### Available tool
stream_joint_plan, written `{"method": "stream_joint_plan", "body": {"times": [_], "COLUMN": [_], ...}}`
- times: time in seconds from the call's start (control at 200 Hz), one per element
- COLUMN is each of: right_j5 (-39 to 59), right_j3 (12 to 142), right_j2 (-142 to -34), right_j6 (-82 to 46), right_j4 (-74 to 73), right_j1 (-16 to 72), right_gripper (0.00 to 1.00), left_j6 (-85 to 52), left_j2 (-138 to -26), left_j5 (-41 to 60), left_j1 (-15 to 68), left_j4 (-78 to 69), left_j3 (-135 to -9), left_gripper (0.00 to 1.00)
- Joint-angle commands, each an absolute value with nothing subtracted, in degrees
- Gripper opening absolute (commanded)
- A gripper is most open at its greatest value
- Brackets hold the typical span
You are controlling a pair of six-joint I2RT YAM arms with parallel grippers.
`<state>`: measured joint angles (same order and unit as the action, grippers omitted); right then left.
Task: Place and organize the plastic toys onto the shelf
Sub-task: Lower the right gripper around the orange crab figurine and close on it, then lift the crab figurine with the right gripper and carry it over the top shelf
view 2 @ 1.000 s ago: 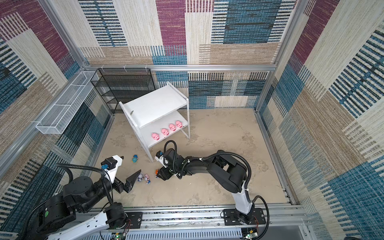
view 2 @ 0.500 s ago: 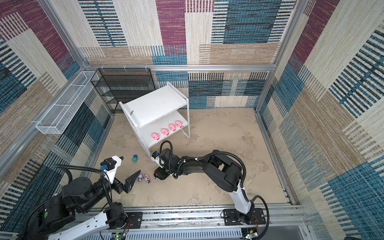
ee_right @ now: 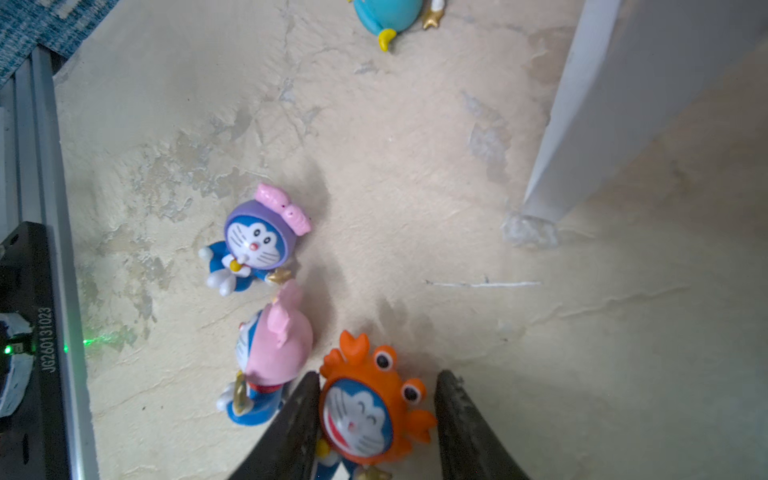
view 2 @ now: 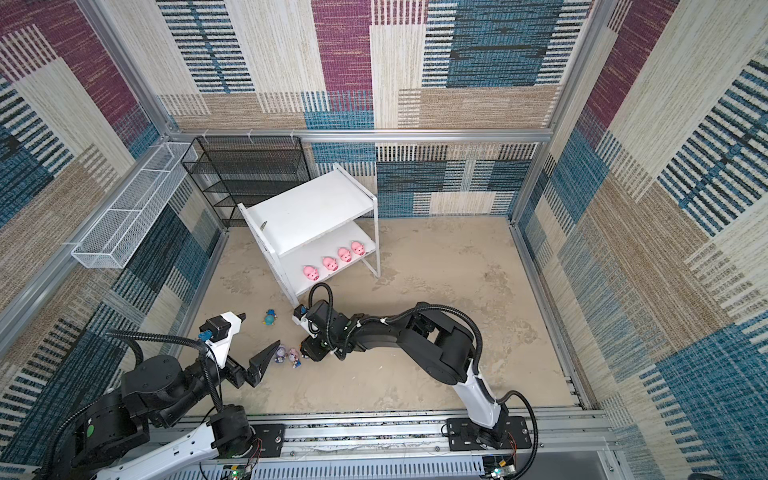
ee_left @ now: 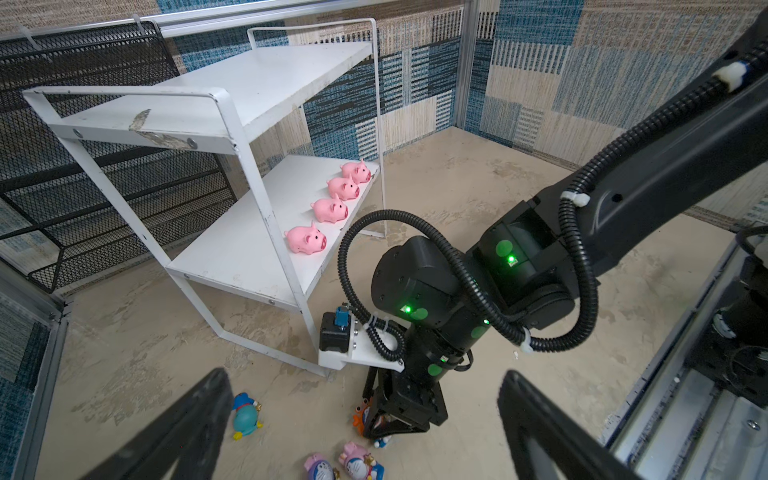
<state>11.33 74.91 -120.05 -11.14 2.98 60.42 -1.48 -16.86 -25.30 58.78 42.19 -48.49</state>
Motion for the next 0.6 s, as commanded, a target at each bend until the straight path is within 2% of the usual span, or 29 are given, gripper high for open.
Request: {"method": "stream_joint_plan", "body": {"times": [0.0,0.14,0.275,0.401,0.596], "right_j5": [7.42,6.13,6.23,6.25,4.58], "right_j3": [74.73,74.27,74.49,74.59,70.21], "right_j2": [-120.19,-119.46,-119.32,-119.02,-114.89], "right_j6": [-11.22,-11.38,-11.17,-10.46,-9.17], "right_j4": [7.35,7.73,7.86,7.83,3.39], "right_j1": [60.46,60.39,60.42,60.77,61.35], "right_gripper": [0.49,0.52,0.50,0.42,0.33], "left_j6": [-1.14,-0.85,-0.79,-0.88,-0.79], "left_j2": [-16.74,-16.79,-16.62,-16.39,-16.27], "left_j5": [-25.25,-25.05,-25.04,-25.09,-25.14], "left_j1": [58.75,58.76,58.74,58.71,58.72], "left_j4": [40.36,39.96,39.99,40.03,39.99], "left_j3": [-48.30,-48.10,-48.19,-48.16,-48.03], "left_gripper": [0.99,0.99,0.99,0.99,0.99]}}
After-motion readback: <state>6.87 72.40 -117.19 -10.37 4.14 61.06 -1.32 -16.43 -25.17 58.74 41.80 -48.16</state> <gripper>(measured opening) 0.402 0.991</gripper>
